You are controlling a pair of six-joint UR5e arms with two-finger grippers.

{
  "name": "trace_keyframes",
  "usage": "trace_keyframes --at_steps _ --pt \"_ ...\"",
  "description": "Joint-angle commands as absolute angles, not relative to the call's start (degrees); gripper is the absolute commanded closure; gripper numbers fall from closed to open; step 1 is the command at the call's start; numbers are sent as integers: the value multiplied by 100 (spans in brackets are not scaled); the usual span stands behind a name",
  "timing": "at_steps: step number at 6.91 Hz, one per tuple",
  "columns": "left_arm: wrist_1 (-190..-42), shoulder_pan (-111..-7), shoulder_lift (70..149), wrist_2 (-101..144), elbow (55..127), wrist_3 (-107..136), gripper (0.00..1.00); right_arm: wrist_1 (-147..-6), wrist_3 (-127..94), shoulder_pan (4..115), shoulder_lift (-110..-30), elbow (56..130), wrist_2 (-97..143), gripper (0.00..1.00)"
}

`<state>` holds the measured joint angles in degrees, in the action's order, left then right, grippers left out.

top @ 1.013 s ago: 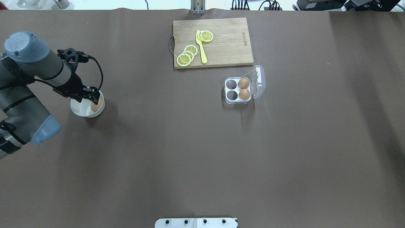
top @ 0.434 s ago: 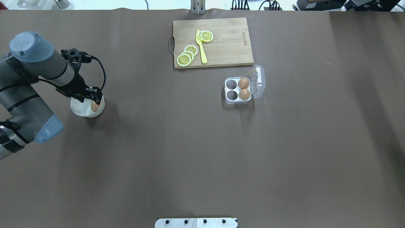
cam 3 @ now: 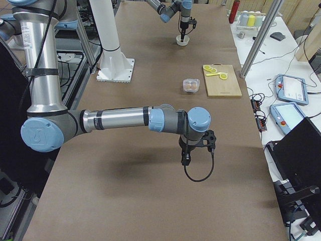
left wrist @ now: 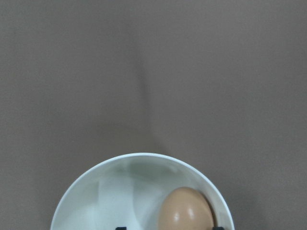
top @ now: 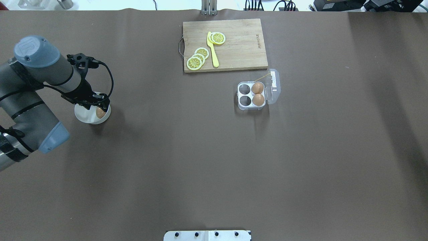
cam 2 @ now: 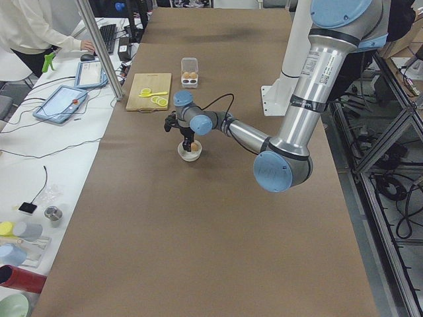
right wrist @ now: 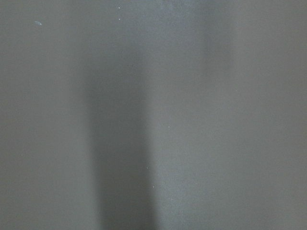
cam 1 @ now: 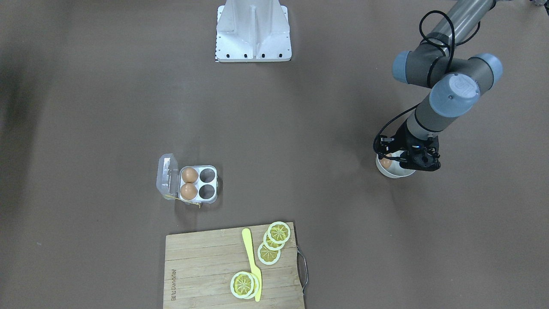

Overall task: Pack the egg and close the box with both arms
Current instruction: 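Lower the left gripper into the bowl and close on the egg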

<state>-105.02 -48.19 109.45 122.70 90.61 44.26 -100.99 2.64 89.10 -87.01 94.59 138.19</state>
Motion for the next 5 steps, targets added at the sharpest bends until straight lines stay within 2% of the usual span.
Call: trace_keyframes --at_steps 1,5 --pt "-10591 -4773 10986 12270 8956 4430 32 -10099 264 8912 -8719 9492 13816 0" --pt "-10591 -4764 10978 12270 8930 4430 31 -10099 264 8912 -8701 9501 13808 0"
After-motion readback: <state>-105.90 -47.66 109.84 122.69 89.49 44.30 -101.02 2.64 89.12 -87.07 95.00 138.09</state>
